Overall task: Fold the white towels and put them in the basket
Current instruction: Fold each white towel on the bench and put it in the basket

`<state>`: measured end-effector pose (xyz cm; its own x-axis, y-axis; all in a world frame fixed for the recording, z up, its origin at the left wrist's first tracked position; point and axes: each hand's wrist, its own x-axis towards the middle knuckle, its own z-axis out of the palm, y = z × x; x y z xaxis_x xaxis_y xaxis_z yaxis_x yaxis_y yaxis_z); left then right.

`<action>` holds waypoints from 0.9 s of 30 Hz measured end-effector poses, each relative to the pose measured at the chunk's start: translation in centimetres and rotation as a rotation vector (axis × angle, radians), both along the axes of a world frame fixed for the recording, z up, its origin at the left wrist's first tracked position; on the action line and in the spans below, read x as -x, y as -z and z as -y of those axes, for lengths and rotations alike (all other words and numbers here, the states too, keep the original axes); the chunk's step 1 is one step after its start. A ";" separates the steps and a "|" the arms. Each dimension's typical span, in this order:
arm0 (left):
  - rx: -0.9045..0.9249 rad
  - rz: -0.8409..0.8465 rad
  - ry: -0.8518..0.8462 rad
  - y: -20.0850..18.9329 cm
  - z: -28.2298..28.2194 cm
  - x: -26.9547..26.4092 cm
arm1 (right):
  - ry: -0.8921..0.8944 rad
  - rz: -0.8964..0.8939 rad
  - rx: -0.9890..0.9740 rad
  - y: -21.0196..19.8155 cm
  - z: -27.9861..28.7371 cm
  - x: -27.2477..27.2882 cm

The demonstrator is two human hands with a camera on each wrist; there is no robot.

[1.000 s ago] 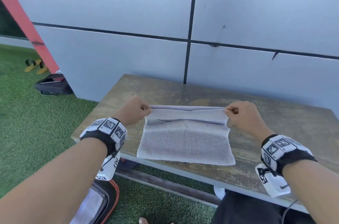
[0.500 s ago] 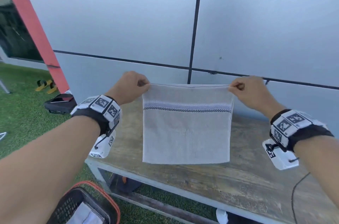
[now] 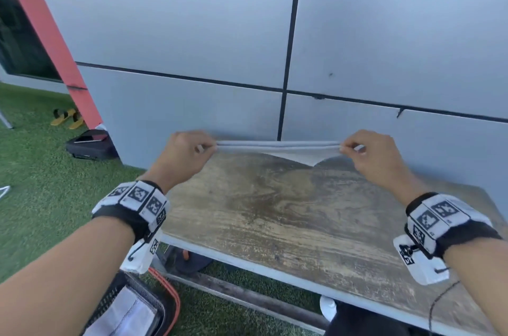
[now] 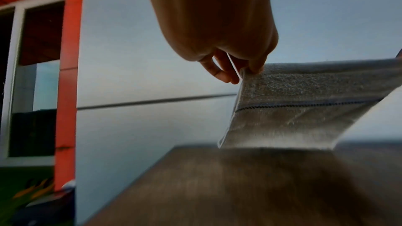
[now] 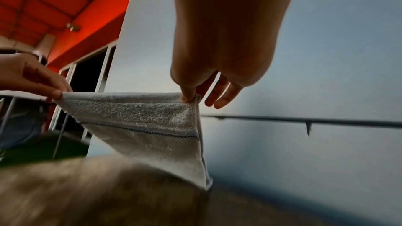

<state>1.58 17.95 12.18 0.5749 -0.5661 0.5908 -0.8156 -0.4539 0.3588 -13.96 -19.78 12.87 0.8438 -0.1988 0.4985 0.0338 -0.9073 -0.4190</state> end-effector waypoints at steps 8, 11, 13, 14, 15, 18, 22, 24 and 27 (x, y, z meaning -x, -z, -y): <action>-0.441 -0.325 -0.011 11.5 -2.2 5.3 | -0.151 -0.422 0.041 13.2 -2.2 7.2; -0.413 -0.326 0.012 12.3 -2.5 5.5 | -0.133 -0.422 -0.070 14.0 -2.4 8.4; -0.404 -0.366 0.003 12.1 -2.4 5.6 | -0.119 -0.400 -0.131 14.2 -2.5 8.7; -0.400 -0.392 0.001 11.9 -2.4 5.7 | -0.112 -0.398 -0.145 14.2 -2.5 8.7; -0.396 -0.419 0.005 11.8 -2.3 5.8 | -0.110 -0.406 -0.147 14.2 -2.5 8.7; -0.412 -0.503 0.016 10.9 -1.8 6.4 | -0.128 -0.439 -0.094 13.8 -2.8 8.3; -0.398 -0.544 -0.038 9.8 -1.4 7.1 | -0.122 -0.423 -0.237 12.3 -3.3 7.9; -0.291 -0.641 -0.078 9.4 -1.2 7.5 | -0.131 -0.404 -0.325 11.4 -3.5 7.8; -0.209 -0.723 -0.095 9.0 -1.1 8.1 | -0.125 -0.443 -0.424 10.0 -3.8 7.7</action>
<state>-6.51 19.05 3.20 0.8304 -0.5533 -0.0661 -0.3635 -0.6278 0.6883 -21.61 -16.00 2.83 0.9820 -0.1888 -0.0044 -0.1301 -0.6595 -0.7404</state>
